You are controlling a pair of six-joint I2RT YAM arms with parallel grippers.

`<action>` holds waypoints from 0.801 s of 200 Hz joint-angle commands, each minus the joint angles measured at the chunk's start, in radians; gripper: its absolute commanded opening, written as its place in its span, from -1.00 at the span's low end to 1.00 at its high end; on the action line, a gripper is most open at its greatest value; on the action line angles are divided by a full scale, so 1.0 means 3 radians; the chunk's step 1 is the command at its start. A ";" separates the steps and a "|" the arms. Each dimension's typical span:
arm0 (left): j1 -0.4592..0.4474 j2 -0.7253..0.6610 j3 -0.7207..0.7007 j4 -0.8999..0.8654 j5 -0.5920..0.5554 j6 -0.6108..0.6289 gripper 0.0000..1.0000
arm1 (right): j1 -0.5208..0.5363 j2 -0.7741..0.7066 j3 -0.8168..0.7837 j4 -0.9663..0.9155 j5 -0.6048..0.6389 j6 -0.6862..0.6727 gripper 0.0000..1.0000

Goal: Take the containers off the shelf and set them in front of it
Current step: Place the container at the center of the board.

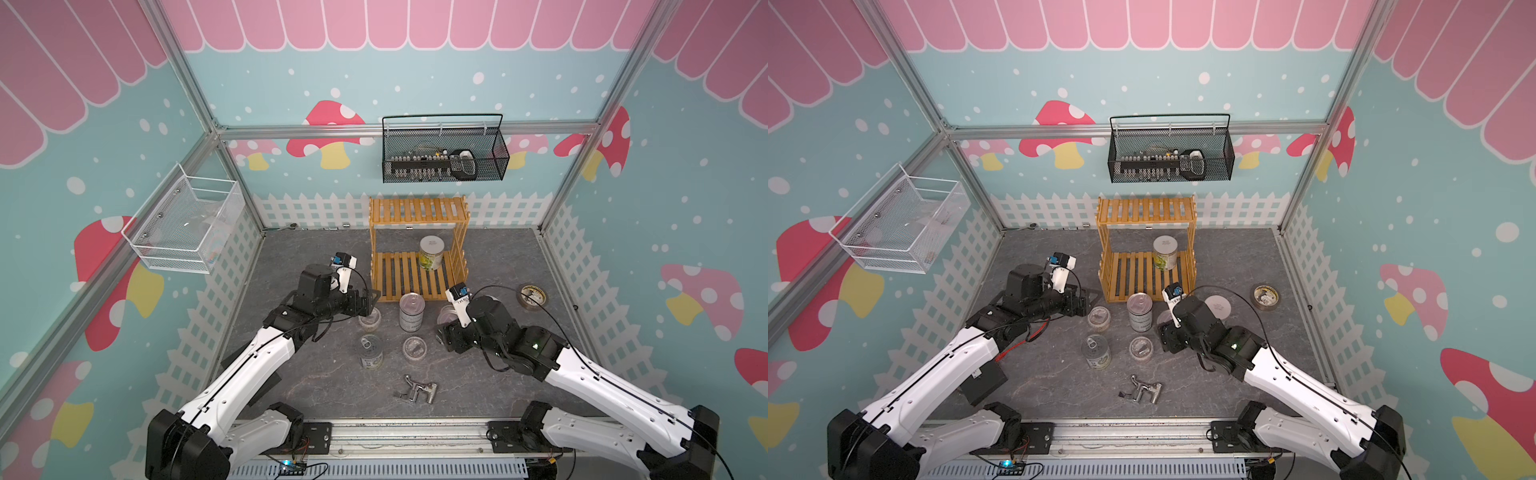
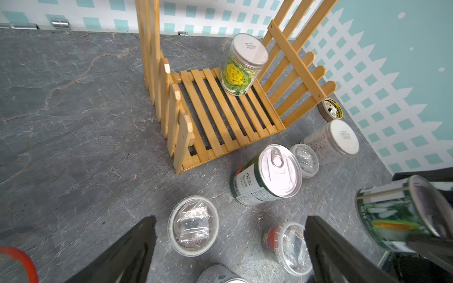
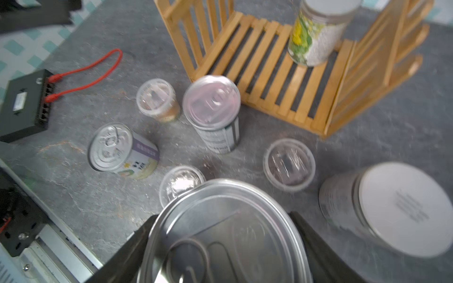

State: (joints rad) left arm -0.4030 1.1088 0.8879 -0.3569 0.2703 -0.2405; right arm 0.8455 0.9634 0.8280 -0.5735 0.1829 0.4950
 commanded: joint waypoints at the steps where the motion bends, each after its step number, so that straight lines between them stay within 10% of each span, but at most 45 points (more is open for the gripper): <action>1: -0.0121 0.0020 0.0000 0.0140 0.0061 -0.0062 0.95 | 0.0025 -0.0065 -0.0253 -0.0270 0.0295 0.0413 0.33; 160: -0.0293 0.0151 0.0055 0.0305 0.0189 -0.0103 0.95 | -0.0001 0.0312 -0.1329 0.1259 0.0388 0.0518 0.46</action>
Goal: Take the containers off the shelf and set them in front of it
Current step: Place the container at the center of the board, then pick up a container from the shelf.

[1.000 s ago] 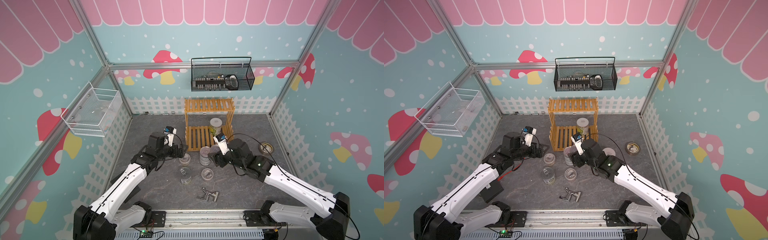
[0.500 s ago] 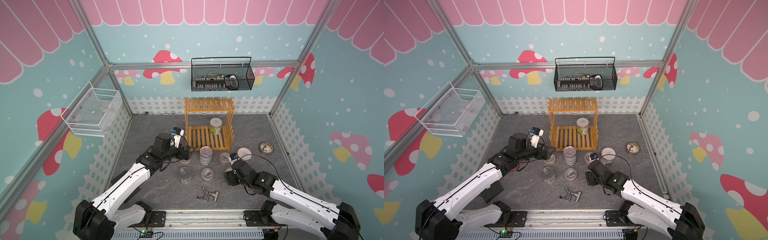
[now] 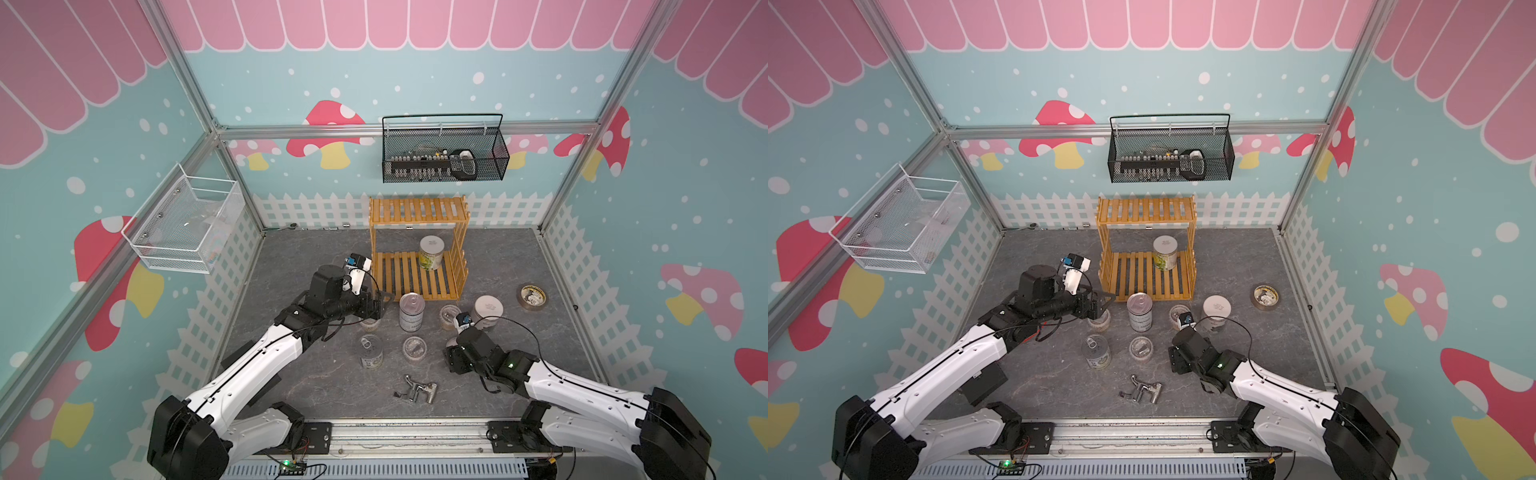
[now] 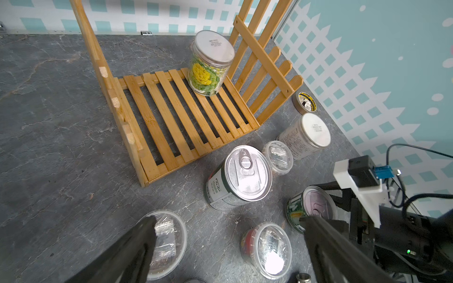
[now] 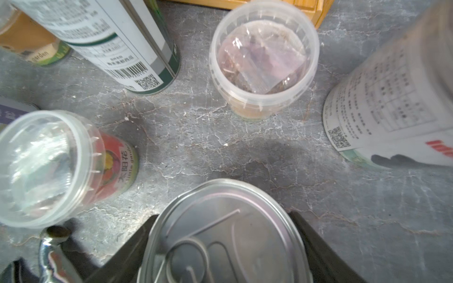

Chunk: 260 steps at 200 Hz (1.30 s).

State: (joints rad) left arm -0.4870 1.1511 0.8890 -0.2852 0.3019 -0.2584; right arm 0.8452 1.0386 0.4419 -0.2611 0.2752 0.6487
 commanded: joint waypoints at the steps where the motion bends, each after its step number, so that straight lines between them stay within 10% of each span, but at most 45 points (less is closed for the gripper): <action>1: -0.0010 0.0009 0.0050 0.0066 0.0083 -0.0044 0.95 | 0.0000 0.0064 -0.0045 0.0217 0.0082 0.0005 0.47; 162: 0.0002 -0.0036 0.0043 0.0016 0.0006 0.0007 0.95 | -0.0193 -0.0075 0.0760 -0.0076 0.0120 -0.0498 0.98; 260: 0.0053 -0.0122 0.0024 -0.0044 -0.0018 0.0018 0.95 | -0.0853 0.1793 0.2062 0.0835 -0.0072 -0.0779 0.96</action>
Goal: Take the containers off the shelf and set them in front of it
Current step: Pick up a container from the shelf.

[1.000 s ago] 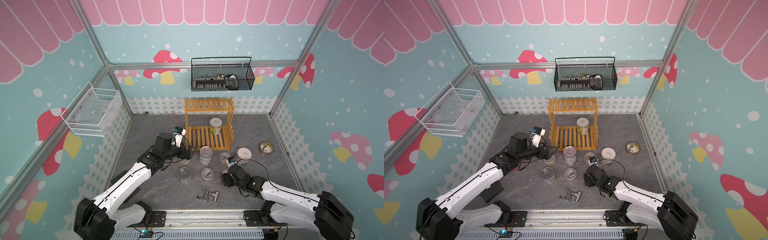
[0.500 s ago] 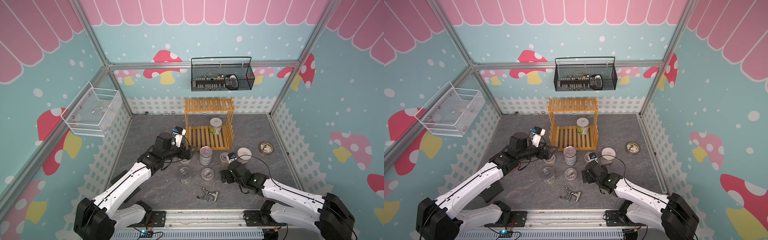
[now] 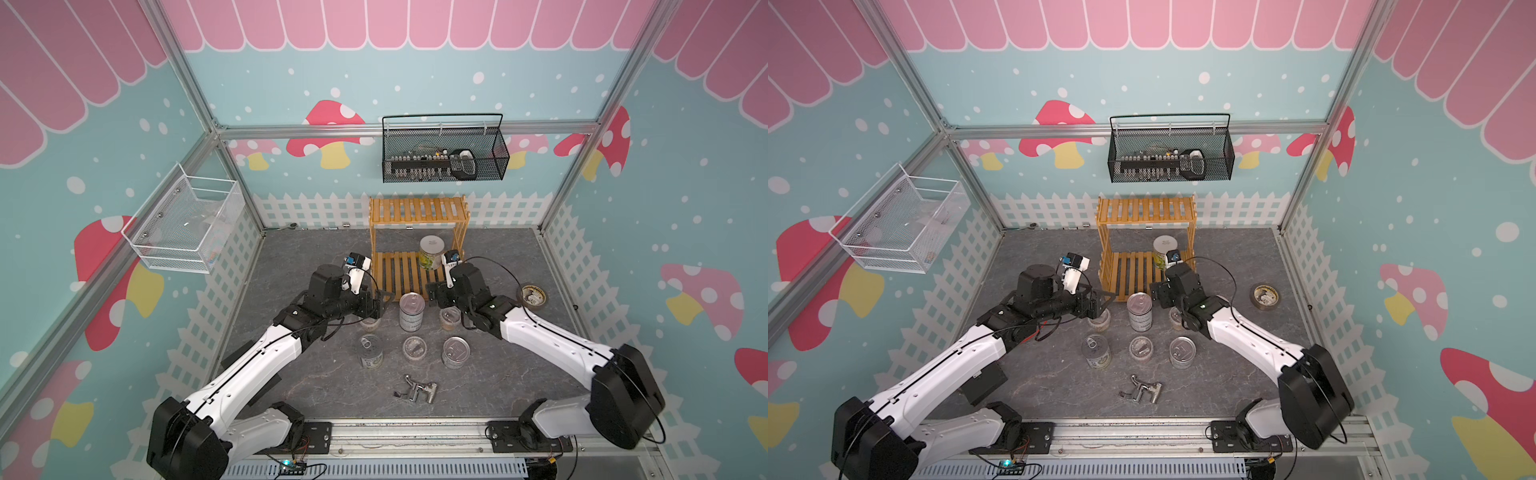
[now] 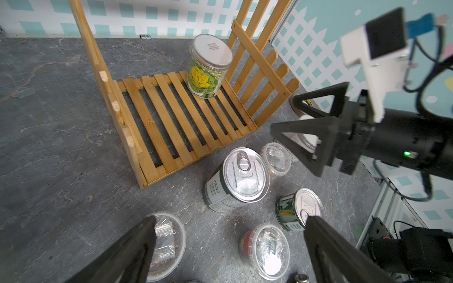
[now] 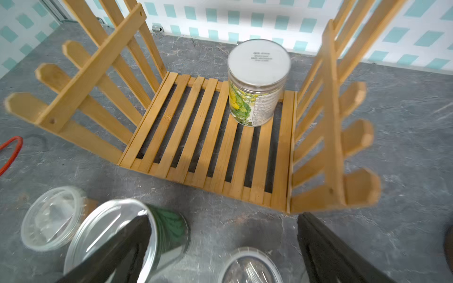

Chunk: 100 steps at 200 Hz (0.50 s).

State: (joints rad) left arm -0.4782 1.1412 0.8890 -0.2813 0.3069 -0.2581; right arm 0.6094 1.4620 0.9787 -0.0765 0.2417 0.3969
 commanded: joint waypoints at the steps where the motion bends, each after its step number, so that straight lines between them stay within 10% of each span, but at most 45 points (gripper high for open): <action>1: 0.0024 -0.0090 0.0026 -0.0058 -0.0033 0.0017 0.95 | -0.0070 0.0400 0.0287 0.0219 0.0036 0.0067 0.96; 100: 0.0065 -0.0135 -0.0003 -0.0117 -0.0039 0.0047 0.95 | -0.0324 0.1645 0.1063 0.0542 0.0114 0.0247 0.98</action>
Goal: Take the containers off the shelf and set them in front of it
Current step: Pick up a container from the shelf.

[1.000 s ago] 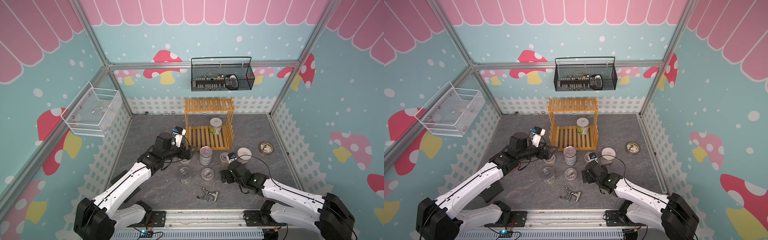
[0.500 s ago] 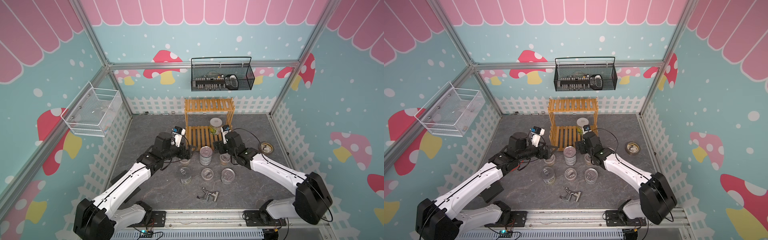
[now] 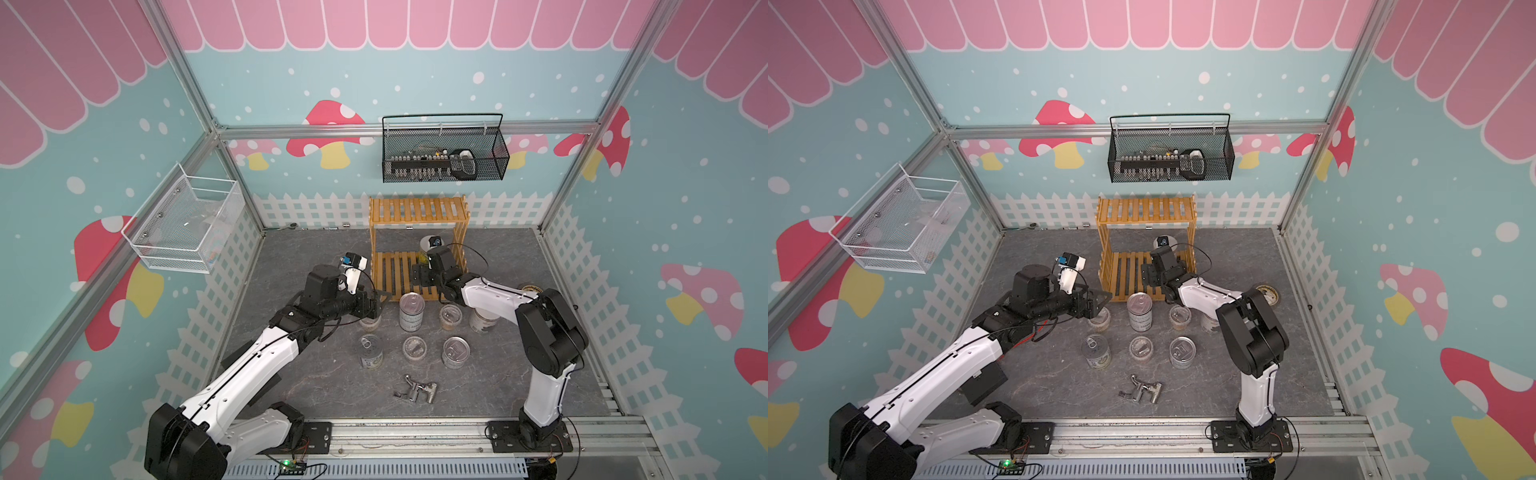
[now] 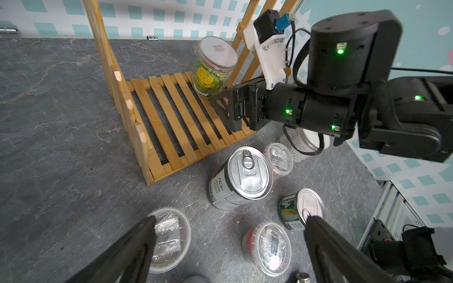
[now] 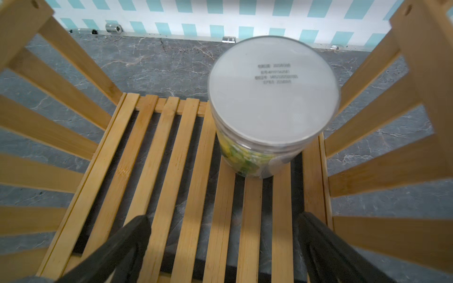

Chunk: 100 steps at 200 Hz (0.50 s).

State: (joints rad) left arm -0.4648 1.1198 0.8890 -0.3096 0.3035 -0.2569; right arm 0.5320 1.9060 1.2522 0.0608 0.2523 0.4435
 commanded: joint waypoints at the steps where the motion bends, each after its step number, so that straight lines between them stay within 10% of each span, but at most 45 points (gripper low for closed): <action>1: 0.0021 -0.0065 -0.0003 -0.0022 -0.0026 0.0043 0.95 | -0.0068 0.0171 0.0157 0.0087 0.0079 0.0092 0.98; 100: 0.0026 -0.0064 -0.0031 -0.0073 -0.0049 0.0063 0.95 | -0.0205 0.0587 0.0704 0.0043 0.0156 0.0100 0.98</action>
State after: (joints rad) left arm -0.4641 1.1198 0.8883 -0.3115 0.3027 -0.2543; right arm 0.4862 2.0548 1.4242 0.0711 0.2779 0.4648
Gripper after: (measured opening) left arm 0.976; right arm 0.990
